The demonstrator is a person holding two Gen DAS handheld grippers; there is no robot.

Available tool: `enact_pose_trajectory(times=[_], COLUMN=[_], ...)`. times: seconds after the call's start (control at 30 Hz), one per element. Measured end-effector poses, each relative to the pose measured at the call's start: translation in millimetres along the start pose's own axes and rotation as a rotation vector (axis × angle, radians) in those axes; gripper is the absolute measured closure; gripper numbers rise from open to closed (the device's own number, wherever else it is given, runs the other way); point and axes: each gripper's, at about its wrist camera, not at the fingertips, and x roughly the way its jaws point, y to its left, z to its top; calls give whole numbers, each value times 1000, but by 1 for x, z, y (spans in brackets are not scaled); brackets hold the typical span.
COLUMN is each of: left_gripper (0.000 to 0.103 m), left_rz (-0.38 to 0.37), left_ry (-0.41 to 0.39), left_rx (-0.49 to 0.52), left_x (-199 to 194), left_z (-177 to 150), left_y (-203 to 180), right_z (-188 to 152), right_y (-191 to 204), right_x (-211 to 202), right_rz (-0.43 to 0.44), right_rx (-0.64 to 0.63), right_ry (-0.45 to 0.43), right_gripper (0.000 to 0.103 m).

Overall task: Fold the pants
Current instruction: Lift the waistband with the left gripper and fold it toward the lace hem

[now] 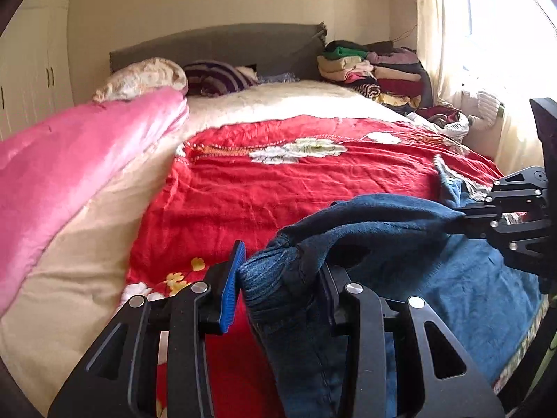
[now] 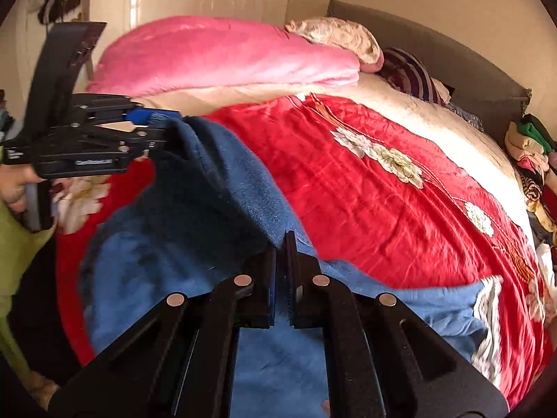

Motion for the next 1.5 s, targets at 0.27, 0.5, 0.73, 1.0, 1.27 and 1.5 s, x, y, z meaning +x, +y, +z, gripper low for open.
enact_pose_trajectory(times=[0.27, 0.5, 0.73, 1.0, 1.27, 1.5], left_gripper=[66, 65, 60, 50, 51, 52], left_rz=[-62, -63, -50, -5, -120, -31], left_ry=[2, 85, 178, 216, 64, 236], left_rx=[-23, 42, 5, -101, -185, -81], left_x=[-50, -64, -65, -88, -109, -38], left_z=[-45, -75, -107, -127, -76, -94], left_y=[-15, -31, -29, -5, -15, -55], right_z=[-43, -74, -100, -114, -122, -121], right_y=[40, 65, 95, 106, 111, 97], right_x=[-38, -54, -51, -46, -35, -58], right_rz=[50, 81, 110, 116, 146, 161], right_rx=[-6, -8, -34, -45, -30, 31], right_ry=[3, 26, 68, 94, 117, 76], right_gripper=[102, 102, 102, 101, 98, 90])
